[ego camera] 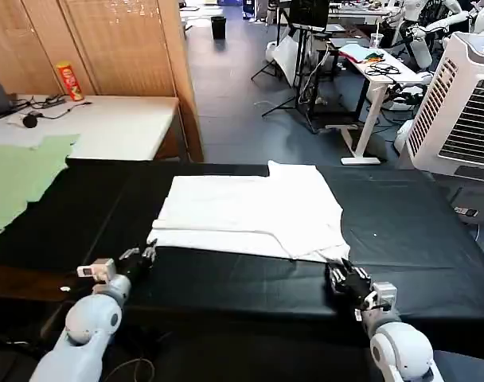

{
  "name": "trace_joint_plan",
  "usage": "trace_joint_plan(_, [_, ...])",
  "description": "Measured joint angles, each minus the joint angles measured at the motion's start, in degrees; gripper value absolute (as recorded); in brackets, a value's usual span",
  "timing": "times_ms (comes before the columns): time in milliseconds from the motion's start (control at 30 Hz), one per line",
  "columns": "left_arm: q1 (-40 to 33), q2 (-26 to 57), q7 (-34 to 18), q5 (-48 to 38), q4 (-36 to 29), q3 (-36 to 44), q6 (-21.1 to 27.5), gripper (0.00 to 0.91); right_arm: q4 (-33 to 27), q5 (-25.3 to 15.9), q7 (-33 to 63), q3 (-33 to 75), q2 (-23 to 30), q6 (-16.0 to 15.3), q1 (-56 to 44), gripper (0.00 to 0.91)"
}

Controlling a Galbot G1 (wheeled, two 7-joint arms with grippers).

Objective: Fold and organize the clothes.

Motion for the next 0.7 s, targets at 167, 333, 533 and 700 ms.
trace_joint_plan(167, [1.8,1.2,-0.7,0.3,-1.8,0.6,0.3,0.0,1.7,3.3,2.2,0.4,-1.1,-2.8,-0.7,0.068])
trace_joint_plan(333, [5.3,3.8,-2.1,0.0,-5.3,0.2,1.6,0.0,5.5,7.6,4.7,1.4,-3.2,-8.3,-3.0,0.068])
trace_joint_plan(533, [10.1,6.9,-3.0,0.4,-10.9,-1.2,2.8,0.0,10.0,7.5,6.1,2.4,-4.3,-11.6,-7.5,0.068])
trace_joint_plan(700, [15.0,9.0,-2.8,0.4,-14.5,-3.2,3.1,0.0,13.7,5.7,6.1,3.2,-3.7,-11.5,-12.2,0.068])
